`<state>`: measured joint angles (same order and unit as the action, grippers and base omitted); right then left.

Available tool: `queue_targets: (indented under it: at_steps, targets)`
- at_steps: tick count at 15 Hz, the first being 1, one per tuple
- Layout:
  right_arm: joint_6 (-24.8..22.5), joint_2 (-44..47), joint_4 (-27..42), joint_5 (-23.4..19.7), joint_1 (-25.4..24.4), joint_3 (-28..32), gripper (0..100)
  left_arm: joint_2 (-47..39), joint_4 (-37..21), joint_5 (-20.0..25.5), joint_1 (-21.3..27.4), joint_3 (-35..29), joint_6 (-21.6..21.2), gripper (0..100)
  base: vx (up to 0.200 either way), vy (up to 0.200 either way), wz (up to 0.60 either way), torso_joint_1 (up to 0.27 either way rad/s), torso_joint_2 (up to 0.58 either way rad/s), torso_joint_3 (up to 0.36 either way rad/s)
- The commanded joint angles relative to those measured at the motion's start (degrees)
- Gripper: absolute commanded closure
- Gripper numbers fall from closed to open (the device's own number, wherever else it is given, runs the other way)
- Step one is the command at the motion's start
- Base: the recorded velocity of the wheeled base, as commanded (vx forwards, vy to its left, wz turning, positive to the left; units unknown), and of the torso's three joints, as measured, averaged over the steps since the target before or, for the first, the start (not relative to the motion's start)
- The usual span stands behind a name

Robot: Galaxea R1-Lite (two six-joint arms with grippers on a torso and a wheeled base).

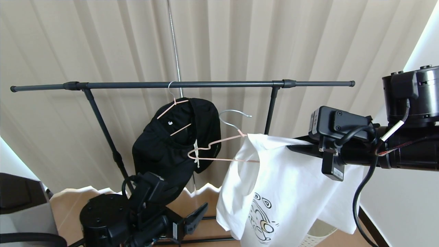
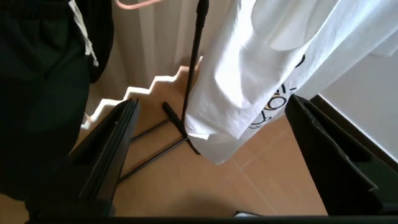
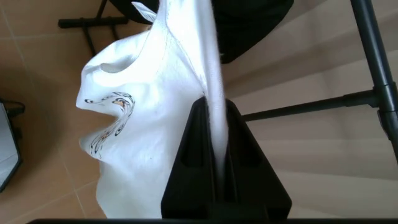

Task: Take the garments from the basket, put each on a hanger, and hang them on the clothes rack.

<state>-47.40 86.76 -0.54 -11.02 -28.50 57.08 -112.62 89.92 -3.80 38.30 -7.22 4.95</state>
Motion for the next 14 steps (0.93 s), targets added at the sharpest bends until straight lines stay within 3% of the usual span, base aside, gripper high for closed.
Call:
queue_targets:
  at_steps: [1, 2, 4, 7, 12, 14]
  targets:
    - [1.34, -0.54, -1.75, 1.18, -1.91, -1.62, 100, -4.72, 0.08, -5.07, 2.65, -3.33, -2.14, 0, 0.0, 0.0, 0.0, 0.0, 0.0, 0.0]
    - [2.22, -0.54, -3.77, 1.35, -2.35, -3.11, 100, -5.6, 0.08, -8.85, 3.8, -4.82, -3.98, 0, 0.0, 0.0, 0.0, 0.0, 0.0, 0.0]
    - [3.54, -0.54, -7.2, 1.7, -3.4, -4.69, 100, -6.39, 0.08, -11.23, 5.29, -7.11, -5.04, 0, 0.0, 0.0, 0.0, 0.0, 0.0, 0.0]
    - [9.78, -0.72, -11.33, 3.99, -6.39, -8.47, 100, -6.21, 0.08, -17.82, 10.83, -8.16, -5.21, 0, 0.0, 0.0, 0.0, 0.0, 0.0, 0.0]
    - [10.13, -0.89, -14.84, 7.86, -9.29, -9.79, 100, -7.09, 0.08, -18.96, 11.71, -10.45, -5.13, 0, 0.0, 0.0, 0.0, 0.0, 0.0, 0.0]
    - [10.13, -1.33, -14.84, 8.38, -9.91, -10.05, 100, -8.85, 0.08, -22.39, 11.62, -12.82, -5.13, 0, 0.0, 0.0, 0.0, 0.0, 0.0, 0.0]
